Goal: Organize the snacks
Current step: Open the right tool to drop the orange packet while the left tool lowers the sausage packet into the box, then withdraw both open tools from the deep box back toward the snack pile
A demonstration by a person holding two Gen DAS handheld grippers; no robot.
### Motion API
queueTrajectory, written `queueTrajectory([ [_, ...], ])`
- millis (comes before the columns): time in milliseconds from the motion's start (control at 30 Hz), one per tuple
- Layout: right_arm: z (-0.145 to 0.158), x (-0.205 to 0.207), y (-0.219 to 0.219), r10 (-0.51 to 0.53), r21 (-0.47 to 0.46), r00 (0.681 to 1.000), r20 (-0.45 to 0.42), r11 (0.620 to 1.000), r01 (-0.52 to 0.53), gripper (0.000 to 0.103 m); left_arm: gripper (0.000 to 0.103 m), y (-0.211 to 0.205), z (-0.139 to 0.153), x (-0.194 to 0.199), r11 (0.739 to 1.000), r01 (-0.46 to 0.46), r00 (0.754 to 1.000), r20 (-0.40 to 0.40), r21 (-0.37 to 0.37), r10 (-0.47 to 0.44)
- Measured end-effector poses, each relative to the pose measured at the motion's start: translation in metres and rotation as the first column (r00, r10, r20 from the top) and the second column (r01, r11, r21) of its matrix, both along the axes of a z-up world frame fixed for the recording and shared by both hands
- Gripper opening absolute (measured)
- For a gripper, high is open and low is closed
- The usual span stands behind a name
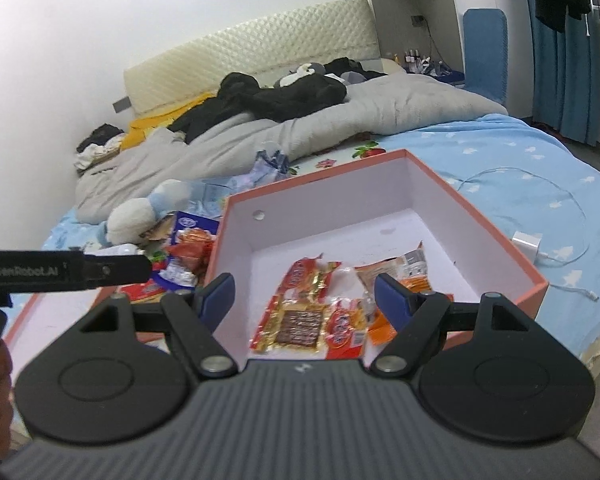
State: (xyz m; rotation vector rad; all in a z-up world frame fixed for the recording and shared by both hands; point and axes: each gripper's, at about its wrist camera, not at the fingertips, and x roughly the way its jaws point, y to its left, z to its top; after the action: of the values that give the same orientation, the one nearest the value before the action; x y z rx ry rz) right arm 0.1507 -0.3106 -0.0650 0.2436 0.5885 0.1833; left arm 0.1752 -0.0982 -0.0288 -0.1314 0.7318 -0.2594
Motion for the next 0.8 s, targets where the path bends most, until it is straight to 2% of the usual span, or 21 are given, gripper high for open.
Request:
queueTrajectory([
  [333,0.002,-0.037,0.02,0.037,0.036,0.999,0.018,0.999,-0.038,0.078,0.069,0.026,0.005,-0.041,0.999,-0.038,0.999,0.028,0.008,0.038],
  [567,0.003,-0.063,0.043,0.099,0.012,0.995,0.021,0.995,-0.099,0.078,0.069,0.042,0.007,-0.073,0.998,-0.056,0.997,0.044,0.009,0.056],
  [667,0.005,-0.072,0.05,0.119,0.014,0.992,0.032,0.993,-0.12,0.078,0.069,0.056,0.009,-0.087,0.997,-0.078,0.996,0.041,-0.017,0.079],
  [800,0.006,-0.08,0.058,0.146,0.026,0.989,0.037,0.989,-0.147,0.078,0.069,0.069,0.011,-0.102,0.995,-0.104,0.993,0.059,-0.003,0.104],
])
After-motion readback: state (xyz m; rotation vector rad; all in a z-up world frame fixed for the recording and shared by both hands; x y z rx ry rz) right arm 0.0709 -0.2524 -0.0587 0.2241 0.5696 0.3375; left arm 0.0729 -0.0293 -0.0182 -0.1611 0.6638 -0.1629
